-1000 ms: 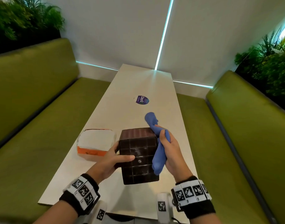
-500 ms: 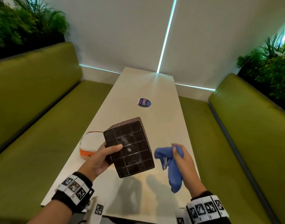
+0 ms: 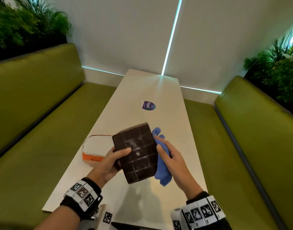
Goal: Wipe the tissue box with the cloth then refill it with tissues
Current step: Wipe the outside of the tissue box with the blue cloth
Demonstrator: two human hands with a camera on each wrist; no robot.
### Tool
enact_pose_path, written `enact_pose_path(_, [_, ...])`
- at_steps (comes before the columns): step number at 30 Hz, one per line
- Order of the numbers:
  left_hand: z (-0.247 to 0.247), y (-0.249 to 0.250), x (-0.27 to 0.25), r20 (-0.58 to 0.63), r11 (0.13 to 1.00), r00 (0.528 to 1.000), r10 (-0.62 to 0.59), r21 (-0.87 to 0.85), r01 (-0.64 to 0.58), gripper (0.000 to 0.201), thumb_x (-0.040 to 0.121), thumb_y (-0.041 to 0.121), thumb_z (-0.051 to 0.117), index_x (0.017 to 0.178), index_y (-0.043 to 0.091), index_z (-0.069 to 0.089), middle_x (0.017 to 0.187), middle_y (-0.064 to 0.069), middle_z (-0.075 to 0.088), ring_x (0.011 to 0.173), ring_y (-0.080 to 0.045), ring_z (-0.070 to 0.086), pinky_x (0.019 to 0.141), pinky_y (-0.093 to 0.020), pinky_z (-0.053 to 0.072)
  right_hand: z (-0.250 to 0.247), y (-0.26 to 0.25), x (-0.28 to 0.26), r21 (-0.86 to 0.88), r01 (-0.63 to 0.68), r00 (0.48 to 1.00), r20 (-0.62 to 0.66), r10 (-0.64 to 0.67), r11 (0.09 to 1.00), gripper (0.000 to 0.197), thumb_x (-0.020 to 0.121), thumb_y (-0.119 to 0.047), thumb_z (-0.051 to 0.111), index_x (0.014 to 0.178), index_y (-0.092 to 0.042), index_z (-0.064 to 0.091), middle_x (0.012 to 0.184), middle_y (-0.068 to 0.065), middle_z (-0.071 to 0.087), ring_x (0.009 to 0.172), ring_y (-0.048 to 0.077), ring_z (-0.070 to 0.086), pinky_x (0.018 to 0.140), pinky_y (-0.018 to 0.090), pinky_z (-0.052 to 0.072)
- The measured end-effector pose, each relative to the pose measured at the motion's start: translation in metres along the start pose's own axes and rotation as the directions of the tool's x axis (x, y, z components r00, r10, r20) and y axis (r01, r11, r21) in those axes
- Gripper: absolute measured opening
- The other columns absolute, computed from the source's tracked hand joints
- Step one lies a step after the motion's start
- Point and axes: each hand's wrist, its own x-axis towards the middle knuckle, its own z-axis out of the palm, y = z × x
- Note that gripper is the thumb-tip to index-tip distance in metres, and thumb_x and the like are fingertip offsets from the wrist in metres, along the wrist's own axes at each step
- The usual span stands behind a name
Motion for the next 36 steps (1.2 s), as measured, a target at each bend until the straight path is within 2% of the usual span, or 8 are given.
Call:
enact_pose_path(6, [0.002, -0.002, -0.004, 0.053, 0.983, 0.996, -0.075, 0.17, 0.065, 0.1, 0.042, 0.034, 0.097, 0.129, 0.013, 0.054, 0.12, -0.014, 0.069, 0.108, -0.032, 0.068, 0.079, -0.04, 0.059, 0.006, 0.002, 0.001, 0.072, 0.009, 0.996, -0.085, -0.003, 0.997, 0.04, 0.097, -0.043, 0.045, 0.136, -0.036, 0.052, 0.144, -0.017, 0.05, 0.135, 0.006, 0.044, 0.115, 0.044, 0.034])
enact_pose_path(12, [0.004, 0.0, -0.001, 0.029, 1.0, 1.0, 0.0, -0.013, 0.0, 0.095, 0.029, 0.032, 0.099, 0.115, 0.01, 0.063, 0.1, -0.011, 0.076, 0.089, -0.025, 0.075, 0.066, -0.033, 0.06, 0.01, -0.003, -0.008, -0.001, 0.053, 0.996, -0.069, -0.053, 0.999, 0.046, 0.092, -0.039, 0.049, 0.138, -0.035, 0.049, 0.141, -0.028, 0.048, 0.134, -0.006, 0.04, 0.118, 0.03, 0.031])
enact_pose_path(15, [-0.006, 0.005, 0.0, -0.012, 0.997, 0.999, 0.035, -0.075, -0.036, 0.096, 0.025, 0.032, 0.1, 0.111, 0.012, 0.063, 0.094, -0.007, 0.078, 0.083, -0.022, 0.076, 0.063, -0.031, 0.061, 0.011, 0.017, -0.023, -0.053, 0.026, 0.999, -0.038, -0.028, 0.998, 0.046, 0.092, -0.038, 0.051, 0.137, -0.039, 0.048, 0.144, -0.031, 0.043, 0.137, -0.008, 0.034, 0.12, 0.035, 0.026])
enact_pose_path(19, [0.002, 0.0, -0.001, -0.069, 0.985, 0.997, 0.029, -0.169, -0.041, 0.029, 0.074, 0.008, 0.072, 0.101, 0.012, 0.064, 0.081, -0.005, 0.078, 0.072, -0.019, 0.076, 0.058, -0.03, 0.061, 0.006, 0.016, -0.024, 0.077, -0.028, 1.0, 0.004, 0.028, 0.997, 0.052, 0.088, -0.048, 0.062, 0.137, -0.052, 0.043, 0.152, -0.026, 0.032, 0.142, 0.001, 0.03, 0.12, 0.043, 0.025])
enact_pose_path(21, [0.007, -0.002, -0.001, -0.076, 0.979, 0.997, 0.023, -0.201, -0.038, 0.021, 0.08, 0.007, 0.055, 0.1, 0.012, 0.064, 0.078, -0.005, 0.078, 0.069, -0.018, 0.076, 0.058, -0.03, 0.062, 0.0, 0.011, -0.022, 0.156, -0.003, 0.999, 0.045, -0.004, 0.988, 0.065, 0.08, -0.045, 0.07, 0.138, -0.051, 0.042, 0.152, -0.024, 0.035, 0.141, 0.005, 0.035, 0.118, 0.044, 0.029])
enact_pose_path(26, [0.015, -0.012, 0.0, -0.059, 0.974, 0.998, 0.01, -0.224, -0.023, 0.038, 0.063, 0.007, 0.077, 0.099, 0.011, 0.065, 0.082, -0.007, 0.078, 0.074, -0.02, 0.076, 0.061, -0.031, 0.062, -0.017, 0.007, -0.015, 0.257, -0.056, 0.993, 0.118, 0.026, 0.965, 0.077, 0.077, -0.029, 0.077, 0.143, -0.04, 0.04, 0.152, -0.016, 0.038, 0.139, 0.016, 0.041, 0.115, 0.052, 0.032])
enact_pose_path(30, [0.01, -0.017, -0.002, 0.013, 0.988, 0.999, -0.042, -0.145, 0.043, 0.091, 0.027, 0.031, 0.101, 0.109, 0.013, 0.065, 0.1, -0.01, 0.077, 0.092, -0.025, 0.074, 0.072, -0.036, 0.062, -0.032, 0.0, -0.011, 0.167, -0.077, 0.989, 0.139, 0.054, 0.983, 0.071, 0.077, -0.017, 0.074, 0.14, -0.035, 0.046, 0.148, -0.012, 0.045, 0.135, 0.016, 0.047, 0.114, 0.049, 0.035])
enact_pose_path(36, [-0.023, 0.019, -0.001, 0.149, 0.983, 0.987, -0.06, 0.183, 0.032, 0.133, 0.038, 0.037, 0.099, 0.149, 0.036, 0.025, 0.143, 0.012, 0.045, 0.133, -0.015, 0.047, 0.104, -0.041, 0.047, -0.059, -0.014, -0.007, -0.079, -0.077, 0.969, 0.228, 0.094, 0.994, 0.069, 0.079, -0.003, 0.075, 0.136, -0.035, 0.052, 0.143, -0.012, 0.05, 0.13, 0.014, 0.051, 0.112, 0.047, 0.038])
